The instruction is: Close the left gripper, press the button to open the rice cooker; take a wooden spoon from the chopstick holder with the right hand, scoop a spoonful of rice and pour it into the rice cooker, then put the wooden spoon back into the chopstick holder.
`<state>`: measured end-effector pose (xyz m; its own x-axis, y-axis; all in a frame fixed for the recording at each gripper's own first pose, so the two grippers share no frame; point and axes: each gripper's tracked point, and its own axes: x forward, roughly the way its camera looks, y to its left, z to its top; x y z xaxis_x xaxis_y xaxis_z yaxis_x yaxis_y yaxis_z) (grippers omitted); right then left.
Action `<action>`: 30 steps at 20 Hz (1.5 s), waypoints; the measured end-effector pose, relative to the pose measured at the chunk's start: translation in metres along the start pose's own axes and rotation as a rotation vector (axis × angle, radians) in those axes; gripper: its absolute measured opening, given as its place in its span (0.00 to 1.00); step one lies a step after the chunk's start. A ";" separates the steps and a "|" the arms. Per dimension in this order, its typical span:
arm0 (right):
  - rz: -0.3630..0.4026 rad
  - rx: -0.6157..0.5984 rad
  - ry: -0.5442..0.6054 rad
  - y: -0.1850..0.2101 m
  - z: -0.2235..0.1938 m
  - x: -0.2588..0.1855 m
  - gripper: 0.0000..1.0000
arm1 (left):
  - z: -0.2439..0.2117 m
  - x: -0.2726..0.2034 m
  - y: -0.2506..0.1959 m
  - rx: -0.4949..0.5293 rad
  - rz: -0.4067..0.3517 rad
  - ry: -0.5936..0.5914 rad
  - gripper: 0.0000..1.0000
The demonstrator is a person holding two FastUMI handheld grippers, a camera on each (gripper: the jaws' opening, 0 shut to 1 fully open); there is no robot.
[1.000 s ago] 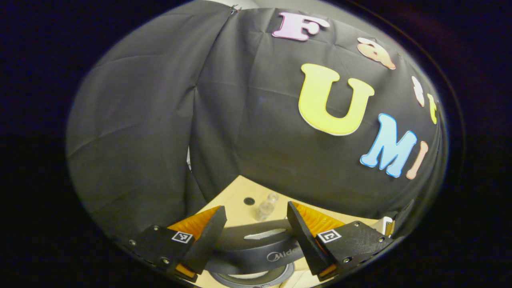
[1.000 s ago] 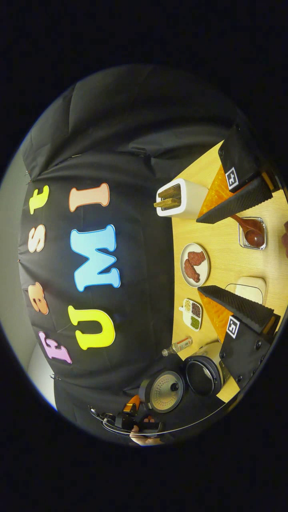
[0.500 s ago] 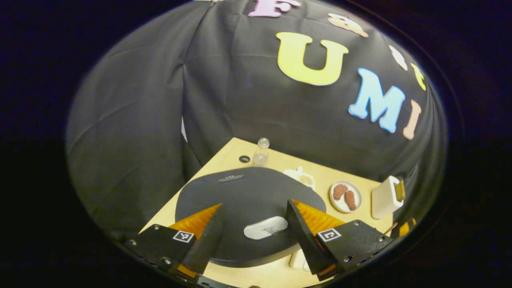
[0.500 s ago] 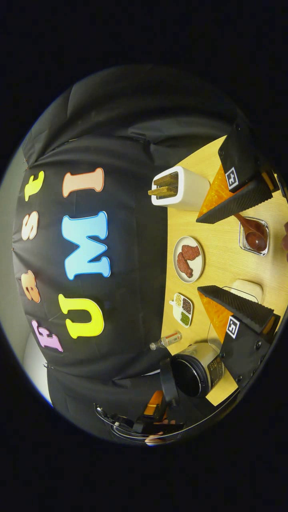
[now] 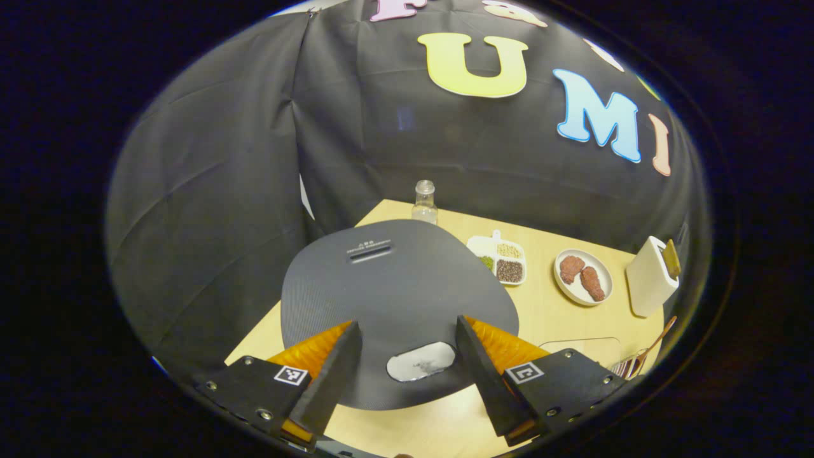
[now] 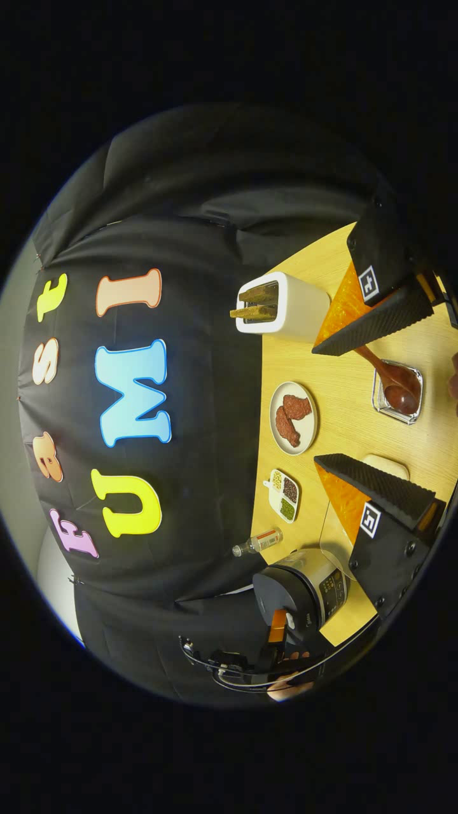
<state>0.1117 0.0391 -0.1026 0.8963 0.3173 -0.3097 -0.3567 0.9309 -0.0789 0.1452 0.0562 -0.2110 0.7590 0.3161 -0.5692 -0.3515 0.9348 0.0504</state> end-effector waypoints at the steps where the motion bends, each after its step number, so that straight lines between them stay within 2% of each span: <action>1: -0.001 0.003 0.003 -0.004 -0.002 -0.001 0.98 | 0.001 0.001 -0.007 0.006 0.000 0.004 0.97; 12: 0.030 0.004 0.021 -0.046 -0.022 -0.026 0.98 | -0.006 0.003 -0.008 -0.001 0.019 -0.003 0.98; 16: 0.036 0.022 0.025 -0.056 -0.022 -0.035 0.98 | -0.011 -0.012 -0.011 0.002 0.048 -0.031 0.98; 19: 0.017 0.042 0.020 -0.063 -0.015 -0.031 0.98 | -0.020 -0.050 -0.035 0.027 0.000 -0.062 0.94; 23: -0.016 0.013 -0.027 -0.064 0.015 -0.023 0.98 | -0.006 -0.107 -0.059 0.080 -0.068 -0.155 0.94; 30: -0.098 -0.026 -0.142 -0.044 0.088 -0.046 0.98 | 0.093 -0.219 -0.091 0.083 -0.249 -0.407 0.94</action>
<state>0.1098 -0.0005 -0.0013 0.9548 0.2489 -0.1626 -0.2705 0.9542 -0.1276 0.0620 -0.0829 -0.0146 0.9732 0.1030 -0.2056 -0.0994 0.9947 0.0279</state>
